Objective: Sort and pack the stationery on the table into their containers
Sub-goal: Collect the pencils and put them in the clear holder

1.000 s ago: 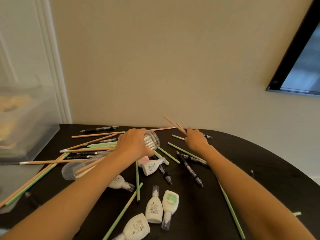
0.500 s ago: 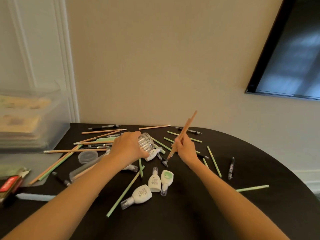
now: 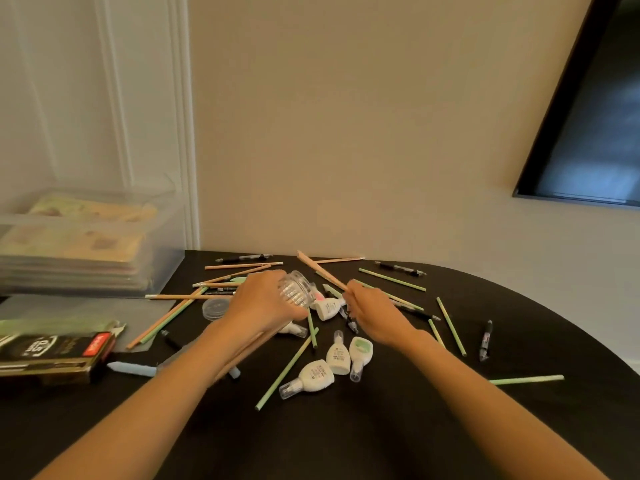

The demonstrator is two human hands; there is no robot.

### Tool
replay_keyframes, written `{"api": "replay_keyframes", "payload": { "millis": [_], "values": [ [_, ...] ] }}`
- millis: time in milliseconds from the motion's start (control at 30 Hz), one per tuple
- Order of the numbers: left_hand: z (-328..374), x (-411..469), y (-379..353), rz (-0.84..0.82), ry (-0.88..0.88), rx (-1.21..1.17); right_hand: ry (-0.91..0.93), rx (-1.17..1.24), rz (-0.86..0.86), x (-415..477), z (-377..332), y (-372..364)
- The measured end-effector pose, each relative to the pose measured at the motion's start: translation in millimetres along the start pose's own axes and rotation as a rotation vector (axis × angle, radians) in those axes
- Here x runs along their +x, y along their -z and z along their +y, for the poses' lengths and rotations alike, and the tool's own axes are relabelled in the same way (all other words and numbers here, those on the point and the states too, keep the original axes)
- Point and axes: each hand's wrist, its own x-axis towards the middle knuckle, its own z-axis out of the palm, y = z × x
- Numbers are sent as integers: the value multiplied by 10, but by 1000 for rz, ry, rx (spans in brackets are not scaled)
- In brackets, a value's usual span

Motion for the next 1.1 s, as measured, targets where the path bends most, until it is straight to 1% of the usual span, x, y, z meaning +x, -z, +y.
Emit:
{"api": "replay_keyframes", "payload": {
  "millis": [167,300,367,433,500,567,633,700,733,800,833,867,933,967,1033,1100],
  "values": [
    [-56,-80,38,-7,-4,-38,-7,-92,-80,-152,-19,-72],
    [-88,-106,61,-8,9,-33,59,-212,-87,-217,-68,-41],
    [-104,-123,65,-51,-10,-6,149,-353,4,-200,-71,-27],
    [-120,-148,79,-110,-29,28,240,-456,189,-174,-60,-21],
    [-129,-160,86,-159,-40,63,256,-503,355,-122,-107,-34],
    [-138,-162,87,-182,-56,75,277,-521,450,-80,-288,-91],
    [-139,-165,88,-178,-68,68,285,-460,500,-57,-526,-147],
    [-157,-159,98,-152,-49,34,204,-300,548,-5,-683,-200],
    [-164,-159,103,-137,-37,20,119,-191,518,14,-716,-197],
    [-201,-129,121,-111,-16,19,-62,184,296,53,-764,-137],
    [-225,-96,120,-104,-3,29,-99,340,178,88,-762,-125],
    [-237,-70,117,-100,8,42,-74,407,86,93,-760,-107],
    [-251,13,95,-94,30,63,31,351,-41,109,-738,-114],
    [-249,57,88,-89,38,71,55,340,-80,132,-709,-124],
    [-249,176,70,-78,44,72,29,345,-113,224,-589,-151],
    [-246,315,61,-55,41,63,-51,350,-66,385,-398,-154]
  ]
}}
